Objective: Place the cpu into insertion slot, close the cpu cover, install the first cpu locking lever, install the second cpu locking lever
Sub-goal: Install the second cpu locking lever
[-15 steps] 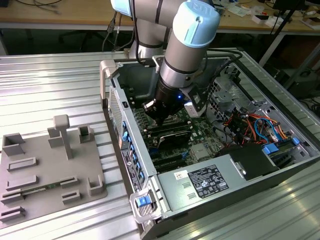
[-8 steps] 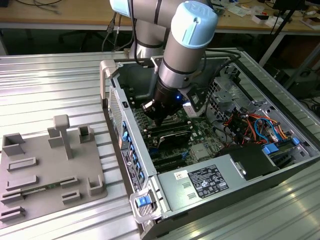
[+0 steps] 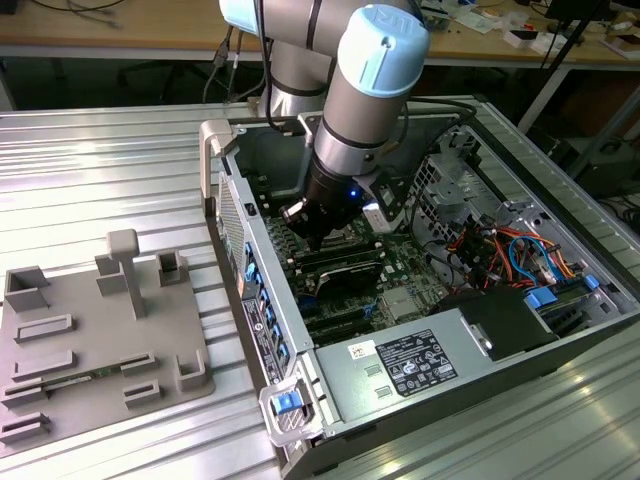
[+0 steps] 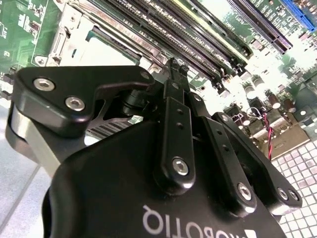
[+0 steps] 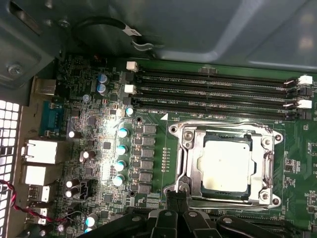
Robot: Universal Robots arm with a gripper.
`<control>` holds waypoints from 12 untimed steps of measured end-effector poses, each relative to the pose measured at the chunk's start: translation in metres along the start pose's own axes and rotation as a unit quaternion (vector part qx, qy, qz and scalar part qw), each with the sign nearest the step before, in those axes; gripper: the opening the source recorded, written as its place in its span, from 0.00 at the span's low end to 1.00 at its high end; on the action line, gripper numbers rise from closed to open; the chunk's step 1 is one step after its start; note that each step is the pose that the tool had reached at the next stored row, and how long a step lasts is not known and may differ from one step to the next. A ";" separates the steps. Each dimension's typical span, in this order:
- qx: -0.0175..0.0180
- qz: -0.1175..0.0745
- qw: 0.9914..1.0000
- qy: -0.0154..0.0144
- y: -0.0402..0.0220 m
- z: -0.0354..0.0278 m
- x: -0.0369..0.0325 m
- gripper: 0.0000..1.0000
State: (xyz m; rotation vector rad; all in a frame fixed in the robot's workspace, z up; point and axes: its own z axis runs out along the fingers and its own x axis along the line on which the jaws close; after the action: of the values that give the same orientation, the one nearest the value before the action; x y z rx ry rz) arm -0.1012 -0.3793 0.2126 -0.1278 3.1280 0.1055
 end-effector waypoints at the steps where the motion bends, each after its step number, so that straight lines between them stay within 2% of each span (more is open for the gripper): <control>1: 0.000 0.000 1.000 0.000 0.0000 0.0001 0.0001 0.11; 12: -0.004 0.000 1.000 0.000 0.0001 0.0026 0.0021 0.11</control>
State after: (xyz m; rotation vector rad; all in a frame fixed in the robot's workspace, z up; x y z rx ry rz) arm -0.1033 -0.3793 0.2100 -0.1274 3.1271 0.1192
